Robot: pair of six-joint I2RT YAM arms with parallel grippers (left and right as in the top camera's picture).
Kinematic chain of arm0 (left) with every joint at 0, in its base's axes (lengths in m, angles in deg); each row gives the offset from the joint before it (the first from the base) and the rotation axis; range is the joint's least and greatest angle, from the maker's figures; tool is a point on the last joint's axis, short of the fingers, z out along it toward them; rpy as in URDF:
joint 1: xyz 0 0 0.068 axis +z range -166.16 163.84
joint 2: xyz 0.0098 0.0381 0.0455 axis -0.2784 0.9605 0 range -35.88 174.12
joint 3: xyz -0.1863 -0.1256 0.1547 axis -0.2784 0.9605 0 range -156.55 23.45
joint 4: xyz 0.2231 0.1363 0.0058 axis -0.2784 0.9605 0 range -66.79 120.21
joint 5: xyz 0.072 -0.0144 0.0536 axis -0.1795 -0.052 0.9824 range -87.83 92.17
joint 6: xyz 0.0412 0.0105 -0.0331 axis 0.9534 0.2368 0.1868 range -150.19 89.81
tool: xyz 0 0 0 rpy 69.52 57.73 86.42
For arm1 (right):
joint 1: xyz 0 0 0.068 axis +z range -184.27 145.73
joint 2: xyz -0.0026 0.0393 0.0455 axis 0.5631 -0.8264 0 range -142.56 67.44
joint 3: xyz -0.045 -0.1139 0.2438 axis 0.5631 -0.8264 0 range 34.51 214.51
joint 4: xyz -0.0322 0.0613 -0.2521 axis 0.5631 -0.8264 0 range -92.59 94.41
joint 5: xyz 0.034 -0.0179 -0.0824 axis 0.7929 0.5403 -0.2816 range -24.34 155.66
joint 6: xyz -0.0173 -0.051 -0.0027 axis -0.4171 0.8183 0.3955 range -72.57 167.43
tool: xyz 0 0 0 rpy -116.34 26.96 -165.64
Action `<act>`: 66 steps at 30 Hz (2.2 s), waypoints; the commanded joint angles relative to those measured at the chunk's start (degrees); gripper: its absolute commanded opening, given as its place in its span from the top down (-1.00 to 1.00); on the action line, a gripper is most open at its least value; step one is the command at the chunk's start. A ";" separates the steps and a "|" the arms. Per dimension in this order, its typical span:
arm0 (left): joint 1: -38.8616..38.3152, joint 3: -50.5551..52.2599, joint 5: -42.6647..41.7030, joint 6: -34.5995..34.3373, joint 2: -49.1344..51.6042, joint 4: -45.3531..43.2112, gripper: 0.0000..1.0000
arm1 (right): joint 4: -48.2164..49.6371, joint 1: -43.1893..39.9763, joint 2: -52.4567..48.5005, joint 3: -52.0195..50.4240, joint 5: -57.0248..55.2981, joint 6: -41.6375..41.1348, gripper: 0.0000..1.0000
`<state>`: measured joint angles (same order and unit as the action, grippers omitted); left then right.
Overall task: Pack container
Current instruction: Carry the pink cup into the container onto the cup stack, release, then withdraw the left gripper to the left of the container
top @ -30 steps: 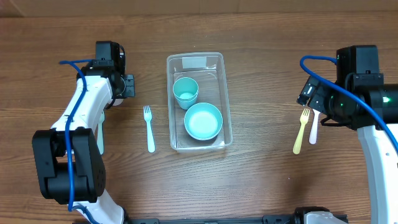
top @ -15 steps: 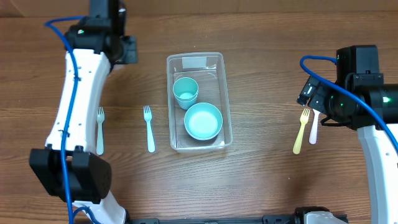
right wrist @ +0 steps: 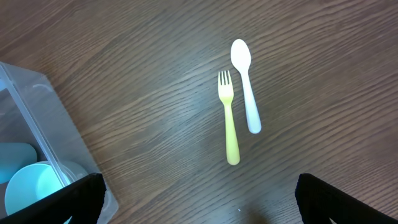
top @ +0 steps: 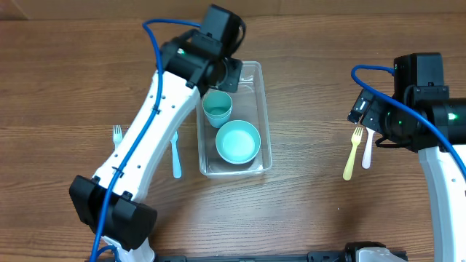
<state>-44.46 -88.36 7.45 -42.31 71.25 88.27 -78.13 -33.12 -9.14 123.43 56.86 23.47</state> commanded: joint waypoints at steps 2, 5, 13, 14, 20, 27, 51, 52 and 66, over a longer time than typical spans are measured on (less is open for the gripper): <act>-1.38 4.44 -0.87 -2.36 0.44 -1.07 0.92 | 0.15 -0.20 0.26 0.39 -0.15 -0.07 -1.00; -1.36 6.36 -0.94 -2.78 0.44 -1.27 0.92 | 0.15 -0.20 0.26 0.39 -0.17 -0.07 -1.00; -1.40 8.22 -3.82 -2.93 0.46 -1.51 0.92 | 0.15 -0.20 0.26 0.39 -0.15 -0.07 -1.00; -1.40 8.22 -3.82 -2.93 0.46 -1.57 0.92 | 0.15 -0.20 0.26 0.39 -0.15 -0.07 -1.00; -1.57 8.22 -3.85 -2.95 0.46 -1.49 0.92 | 0.15 -0.20 0.26 0.39 -0.17 -0.07 -1.00; -2.12 8.22 -3.82 -2.93 0.46 -1.53 0.92 | 0.15 -0.20 0.26 0.39 -0.17 -0.07 -1.00; -2.12 8.24 -1.86 -2.89 0.46 -1.86 0.88 | 0.15 -0.20 0.26 0.39 -0.15 -0.07 -1.00; -2.12 8.24 -1.86 -2.89 0.46 -1.86 0.78 | 0.15 -0.20 0.26 0.39 -0.17 -0.07 -1.00; 4.52 8.20 6.51 -12.07 0.44 -1.18 -0.48 | 0.15 -0.20 0.26 0.39 -0.15 -0.07 -1.00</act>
<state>-44.81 -80.65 10.95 -47.55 71.29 86.19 -78.13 -33.12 -9.14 123.43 56.86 23.47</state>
